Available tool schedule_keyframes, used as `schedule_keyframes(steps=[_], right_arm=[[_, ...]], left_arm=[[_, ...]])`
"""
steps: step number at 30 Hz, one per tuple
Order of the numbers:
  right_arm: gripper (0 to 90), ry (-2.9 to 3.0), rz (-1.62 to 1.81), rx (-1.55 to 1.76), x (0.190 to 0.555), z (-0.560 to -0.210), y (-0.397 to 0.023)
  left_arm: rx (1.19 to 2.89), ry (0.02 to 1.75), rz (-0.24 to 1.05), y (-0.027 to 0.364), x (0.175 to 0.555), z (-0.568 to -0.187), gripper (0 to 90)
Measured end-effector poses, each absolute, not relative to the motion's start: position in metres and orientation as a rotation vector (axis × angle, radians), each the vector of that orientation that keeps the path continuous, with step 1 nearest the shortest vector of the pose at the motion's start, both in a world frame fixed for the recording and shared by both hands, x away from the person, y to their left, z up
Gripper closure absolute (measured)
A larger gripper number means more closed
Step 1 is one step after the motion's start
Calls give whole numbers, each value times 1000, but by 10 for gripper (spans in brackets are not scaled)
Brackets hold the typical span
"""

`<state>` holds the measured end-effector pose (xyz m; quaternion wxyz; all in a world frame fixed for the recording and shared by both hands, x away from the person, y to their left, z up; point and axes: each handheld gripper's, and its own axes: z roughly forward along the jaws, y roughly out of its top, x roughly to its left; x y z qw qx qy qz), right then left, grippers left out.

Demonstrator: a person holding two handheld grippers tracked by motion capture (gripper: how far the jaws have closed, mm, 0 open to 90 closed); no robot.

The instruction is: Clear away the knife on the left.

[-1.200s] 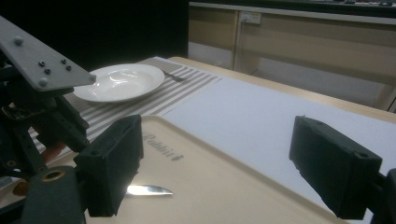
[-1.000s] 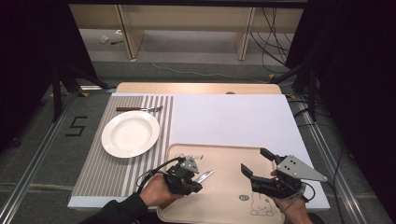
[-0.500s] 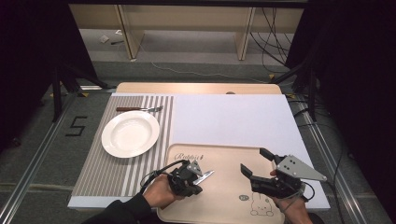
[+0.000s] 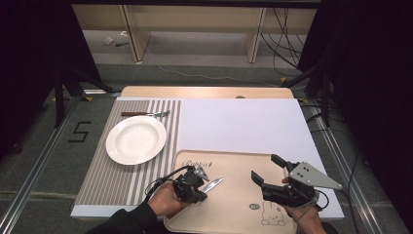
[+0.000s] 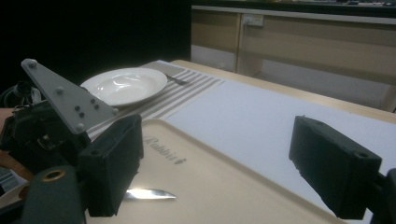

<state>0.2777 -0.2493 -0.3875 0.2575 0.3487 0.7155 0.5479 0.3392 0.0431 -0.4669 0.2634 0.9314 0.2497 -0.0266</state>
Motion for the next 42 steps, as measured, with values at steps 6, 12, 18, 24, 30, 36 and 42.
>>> schedule_keyframes(steps=[6, 12, 18, 24, 30, 36, 42], right_arm=[[187, 1941, 1486, 944, 278, -387, -249], [188, 1940, 1489, 941, 278, -387, -250], [188, 1946, 1483, 936, 278, -387, -249], [191, 1945, 1481, 933, 278, -387, -249], [192, 1943, 1482, 931, 278, -387, -249], [192, 1944, 1479, 929, 278, -387, -249], [193, 1948, 1477, 927, 278, -387, -248]], left_arm=[[2518, 687, -70, 47, 340, -467, 896], [2521, 701, -67, 51, 341, -467, 896], [2526, 703, -69, 53, 341, -466, 896], [2541, 704, -82, 57, 342, -465, 896], [2563, 708, -91, 63, 346, -464, 896], [2552, 738, -117, 72, 351, -465, 897], [2576, 730, -113, 73, 349, -464, 896]])
